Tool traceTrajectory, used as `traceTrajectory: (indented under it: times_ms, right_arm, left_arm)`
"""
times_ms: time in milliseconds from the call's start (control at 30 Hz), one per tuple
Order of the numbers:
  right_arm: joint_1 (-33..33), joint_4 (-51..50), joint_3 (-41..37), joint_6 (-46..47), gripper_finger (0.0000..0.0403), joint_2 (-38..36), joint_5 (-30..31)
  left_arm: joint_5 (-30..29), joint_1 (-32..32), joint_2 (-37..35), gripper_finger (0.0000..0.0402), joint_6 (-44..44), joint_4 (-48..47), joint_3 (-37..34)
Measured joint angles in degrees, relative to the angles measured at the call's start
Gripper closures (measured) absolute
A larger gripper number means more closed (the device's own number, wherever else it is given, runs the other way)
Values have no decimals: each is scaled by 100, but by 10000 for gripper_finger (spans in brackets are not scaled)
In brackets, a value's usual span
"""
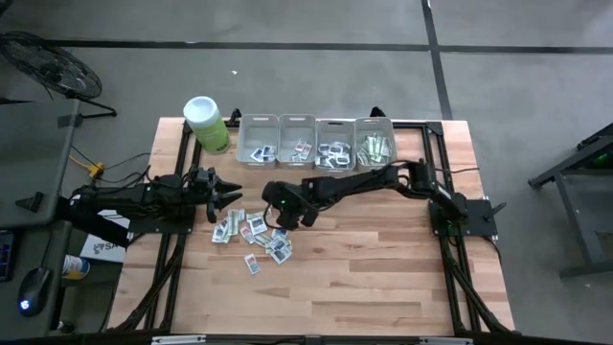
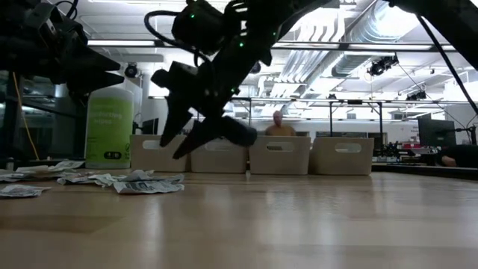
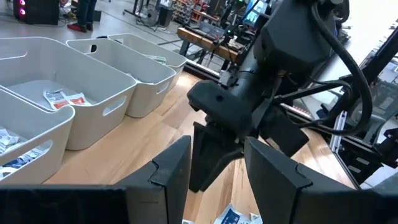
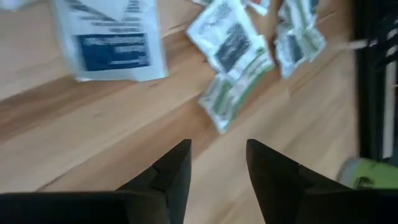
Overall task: Pick & Place First Aid Supplies
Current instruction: Put the bandage into the right gray bin
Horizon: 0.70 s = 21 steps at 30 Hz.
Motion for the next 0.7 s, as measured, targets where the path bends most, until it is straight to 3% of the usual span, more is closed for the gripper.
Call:
traceTrajectory:
  times_ms: [700]
  right_arm:
    - [-2, 1580, 7, -577, 262, 759, -102]
  left_arm:
    - [2, 2, 0, 252, 0, 0, 1]
